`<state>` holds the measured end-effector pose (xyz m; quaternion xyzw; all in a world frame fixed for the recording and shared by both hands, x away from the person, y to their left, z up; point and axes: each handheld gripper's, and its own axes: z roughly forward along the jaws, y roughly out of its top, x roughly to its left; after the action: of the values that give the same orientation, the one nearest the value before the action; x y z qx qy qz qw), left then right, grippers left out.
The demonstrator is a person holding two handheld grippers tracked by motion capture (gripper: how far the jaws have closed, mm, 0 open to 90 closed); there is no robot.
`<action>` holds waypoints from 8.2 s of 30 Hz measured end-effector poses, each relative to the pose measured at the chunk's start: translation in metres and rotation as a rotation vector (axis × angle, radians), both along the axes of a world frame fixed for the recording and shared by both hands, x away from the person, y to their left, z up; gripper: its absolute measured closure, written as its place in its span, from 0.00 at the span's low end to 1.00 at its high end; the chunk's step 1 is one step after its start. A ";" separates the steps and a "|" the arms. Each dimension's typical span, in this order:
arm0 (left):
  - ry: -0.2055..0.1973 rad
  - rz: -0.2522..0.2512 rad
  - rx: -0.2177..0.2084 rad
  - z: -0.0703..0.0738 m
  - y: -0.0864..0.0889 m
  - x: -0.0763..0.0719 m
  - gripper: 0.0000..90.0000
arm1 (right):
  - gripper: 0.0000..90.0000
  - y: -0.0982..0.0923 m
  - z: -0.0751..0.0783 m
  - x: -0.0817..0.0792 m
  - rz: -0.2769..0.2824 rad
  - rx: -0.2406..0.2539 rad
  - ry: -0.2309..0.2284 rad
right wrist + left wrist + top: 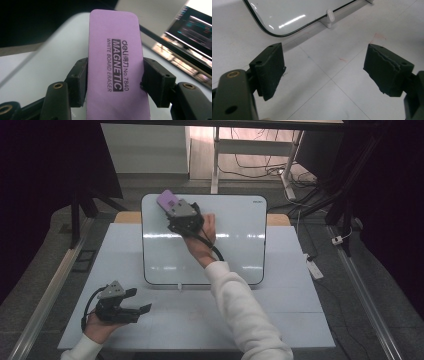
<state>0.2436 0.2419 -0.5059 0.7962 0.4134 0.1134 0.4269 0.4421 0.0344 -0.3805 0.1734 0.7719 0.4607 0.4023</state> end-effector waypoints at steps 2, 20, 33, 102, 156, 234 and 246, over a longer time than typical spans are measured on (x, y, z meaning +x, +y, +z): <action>0.000 0.002 -0.002 0.000 0.001 0.000 0.20 | 0.44 0.010 -0.003 -0.002 0.039 -0.016 0.010; 0.002 0.002 0.005 0.000 -0.002 0.001 0.20 | 0.44 -0.084 -0.002 -0.008 -0.055 0.092 0.099; 0.004 0.003 -0.015 0.004 -0.007 0.006 0.20 | 0.44 -0.167 -0.023 -0.077 -0.054 0.117 0.101; 0.077 -0.290 -0.189 0.051 -0.133 0.077 0.35 | 0.44 -0.202 -0.109 -0.158 0.185 -0.070 0.155; 0.265 -0.235 -0.428 0.046 -0.152 0.096 0.71 | 0.43 -0.190 -0.115 -0.186 0.035 -0.271 -0.124; -0.050 -0.016 -0.073 0.026 -0.034 0.010 0.25 | 0.74 -0.256 -0.096 -0.146 -0.347 0.243 0.304; -0.046 0.058 -0.051 0.015 -0.008 0.001 0.25 | 0.73 -0.261 -0.104 -0.126 -0.369 0.322 0.350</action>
<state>0.2442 0.2335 -0.4914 0.7701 0.4291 0.1332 0.4529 0.3160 -0.2261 -0.4843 0.4488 0.7021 0.4595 0.3074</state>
